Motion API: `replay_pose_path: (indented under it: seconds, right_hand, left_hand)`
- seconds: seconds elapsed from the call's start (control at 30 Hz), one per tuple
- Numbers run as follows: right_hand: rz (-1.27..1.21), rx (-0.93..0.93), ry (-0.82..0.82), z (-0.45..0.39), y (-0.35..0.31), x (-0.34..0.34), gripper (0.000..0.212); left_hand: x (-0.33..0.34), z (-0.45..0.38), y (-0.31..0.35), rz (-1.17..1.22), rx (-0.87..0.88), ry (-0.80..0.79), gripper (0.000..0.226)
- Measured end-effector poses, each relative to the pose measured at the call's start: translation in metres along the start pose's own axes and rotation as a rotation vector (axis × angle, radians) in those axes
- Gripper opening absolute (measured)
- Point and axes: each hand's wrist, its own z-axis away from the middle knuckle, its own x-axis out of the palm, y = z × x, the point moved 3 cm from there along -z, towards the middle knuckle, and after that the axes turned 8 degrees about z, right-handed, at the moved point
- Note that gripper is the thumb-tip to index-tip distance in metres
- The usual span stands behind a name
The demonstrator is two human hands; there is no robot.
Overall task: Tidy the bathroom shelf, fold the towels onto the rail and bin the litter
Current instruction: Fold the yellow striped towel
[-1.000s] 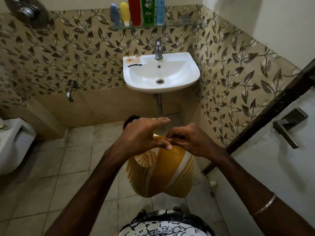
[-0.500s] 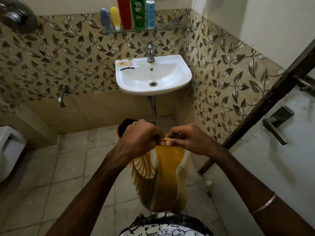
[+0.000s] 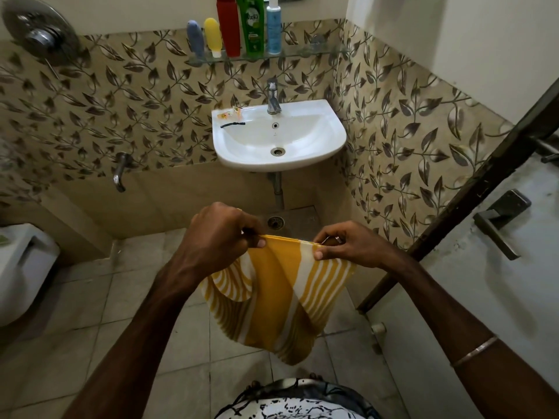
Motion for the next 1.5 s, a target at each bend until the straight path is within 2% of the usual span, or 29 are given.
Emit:
replay_pose_path:
  seconds: [0.2, 0.43, 0.67, 0.7, 0.77, 0.83, 0.9, 0.93, 1.03, 1.2, 1.4, 1.5]
  right_hand:
    - [0.041, 0.000, 0.137, -0.002, 0.000, -0.004, 0.020]
    - [0.315, -0.040, 0.293, 0.003, -0.013, -0.005, 0.023]
    - [0.379, -0.029, 0.191, 0.006, -0.020, -0.007, 0.019]
    - [0.400, -0.046, 0.196, 0.006, -0.023, -0.005, 0.019]
    - [0.425, -0.088, 0.210, 0.008, -0.031, -0.002, 0.020]
    - [0.439, -0.133, 0.208, 0.008, -0.041, 0.002, 0.023]
    - [0.478, -0.180, 0.204, 0.009, -0.051, 0.007, 0.026]
    - [0.500, -0.201, 0.211, 0.009, -0.056, 0.008, 0.026]
    - [0.543, -0.236, 0.237, 0.009, -0.065, 0.009, 0.019]
    - [0.448, -0.163, 0.174, 0.011, -0.059, 0.004, 0.016]
    - [0.237, -0.055, 0.019, 0.010, -0.039, -0.004, 0.016]
    - [0.205, -0.018, -0.013, 0.012, -0.034, -0.010, 0.029]
  left_hand:
    - [-0.008, 0.007, -0.006, 0.001, -0.028, 0.013, 0.017]
    - [-0.012, 0.011, -0.010, 0.002, -0.047, 0.028, 0.016]
    - [-0.007, 0.012, -0.021, -0.024, -0.140, -0.016, 0.017]
    - [-0.004, 0.011, -0.022, -0.042, -0.163, -0.028, 0.022]
    - [0.001, 0.010, -0.018, -0.036, -0.151, -0.030, 0.045]
    - [0.012, 0.009, -0.007, 0.013, -0.064, -0.041, 0.073]
    - [0.027, 0.004, 0.007, 0.054, -0.004, -0.094, 0.085]
    - [0.035, 0.000, 0.012, 0.077, 0.016, -0.130, 0.083]
    - [0.045, -0.007, 0.018, 0.152, 0.035, -0.182, 0.059]
    - [0.043, -0.010, 0.015, 0.130, 0.025, -0.092, 0.025]
    - [0.035, -0.009, 0.013, 0.102, 0.036, -0.027, 0.018]
    - [0.029, -0.008, 0.008, 0.105, 0.036, -0.007, 0.018]
